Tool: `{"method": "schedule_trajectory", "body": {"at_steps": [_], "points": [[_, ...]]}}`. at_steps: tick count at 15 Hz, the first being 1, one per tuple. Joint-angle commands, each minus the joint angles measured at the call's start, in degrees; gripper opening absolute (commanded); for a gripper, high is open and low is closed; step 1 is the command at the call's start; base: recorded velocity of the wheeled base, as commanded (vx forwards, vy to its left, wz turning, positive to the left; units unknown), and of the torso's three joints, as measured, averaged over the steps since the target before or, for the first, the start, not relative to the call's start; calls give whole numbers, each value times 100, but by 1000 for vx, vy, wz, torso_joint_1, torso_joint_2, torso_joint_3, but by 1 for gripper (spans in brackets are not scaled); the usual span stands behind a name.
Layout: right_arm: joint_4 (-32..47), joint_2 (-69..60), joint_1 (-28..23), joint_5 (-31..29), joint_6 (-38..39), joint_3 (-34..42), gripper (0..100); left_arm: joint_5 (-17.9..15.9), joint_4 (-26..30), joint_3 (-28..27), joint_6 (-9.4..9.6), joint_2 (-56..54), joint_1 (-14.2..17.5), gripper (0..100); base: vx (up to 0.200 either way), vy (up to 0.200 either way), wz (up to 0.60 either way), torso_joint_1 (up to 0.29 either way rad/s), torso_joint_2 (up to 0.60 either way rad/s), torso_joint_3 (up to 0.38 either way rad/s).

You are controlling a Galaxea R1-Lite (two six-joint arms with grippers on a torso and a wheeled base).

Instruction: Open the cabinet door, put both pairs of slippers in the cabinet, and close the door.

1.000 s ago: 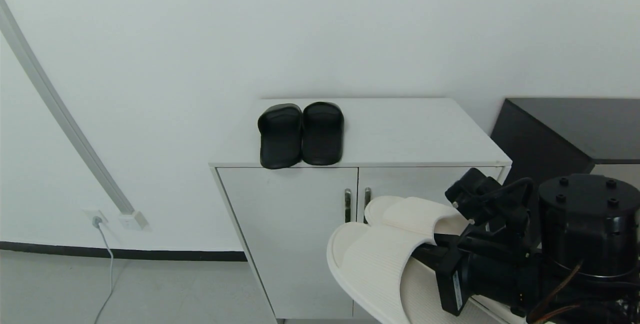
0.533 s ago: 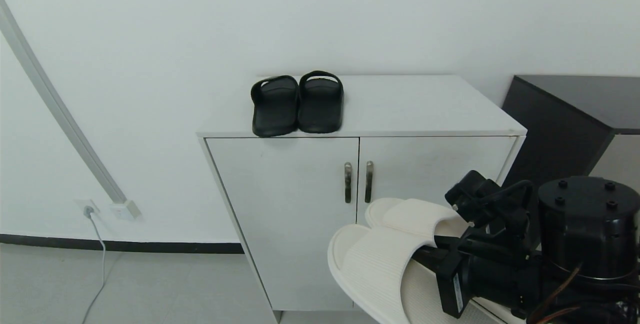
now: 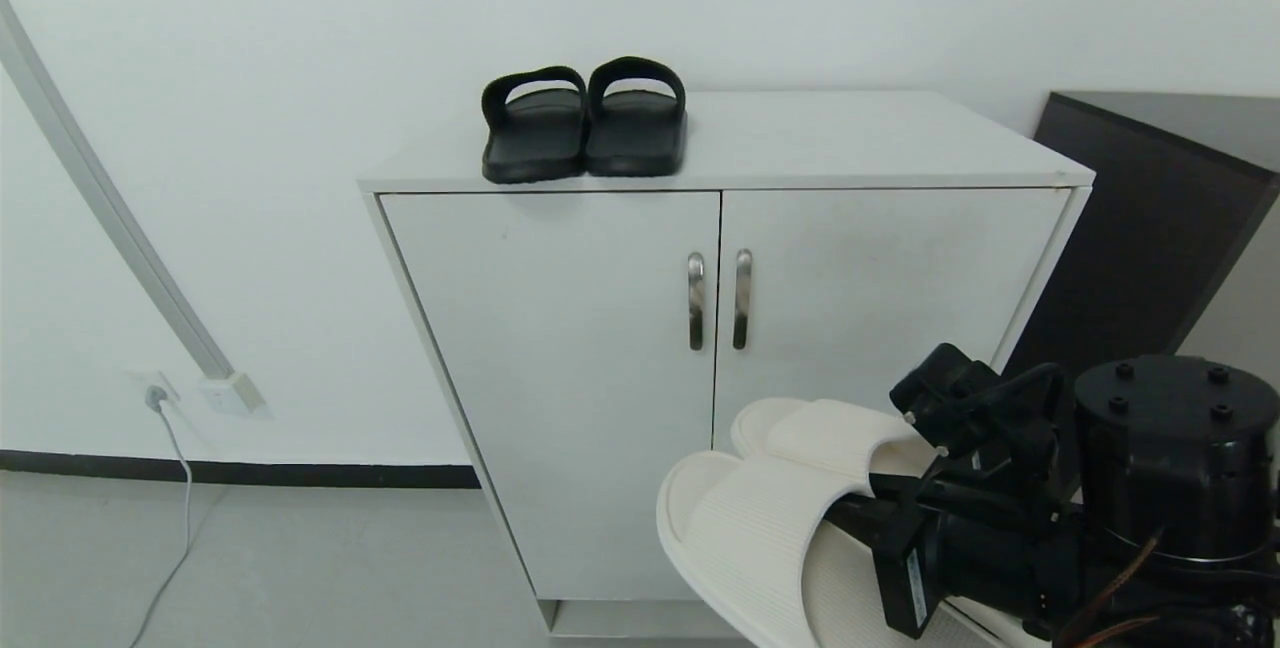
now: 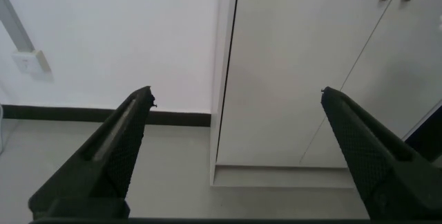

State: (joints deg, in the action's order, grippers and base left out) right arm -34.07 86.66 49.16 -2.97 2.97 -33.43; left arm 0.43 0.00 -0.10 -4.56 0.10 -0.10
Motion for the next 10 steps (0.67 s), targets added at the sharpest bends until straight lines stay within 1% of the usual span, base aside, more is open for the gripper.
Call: {"method": "schedule_trajectory", "body": {"at_steps": [1,6,7,8,10], "points": [[-3,9,5,-1,-16,56,0,1,0,1,-1,-1,1,100,0,0,0,-110,466,344],[-56,17,23,7,-34,64,0,-8,9,-8,8,-1,1,100,0,0,0,-64,453,375],[-56,26,23,7,-34,64,0,-8,9,-8,25,-1,1,100,0,0,0,-17,432,417],[-56,26,58,7,-34,56,0,-43,9,1,113,-1,1,100,0,0,0,-17,369,349],[-56,9,58,7,-34,82,0,-60,9,1,122,-1,1,100,0,0,0,-2,158,151]]}}
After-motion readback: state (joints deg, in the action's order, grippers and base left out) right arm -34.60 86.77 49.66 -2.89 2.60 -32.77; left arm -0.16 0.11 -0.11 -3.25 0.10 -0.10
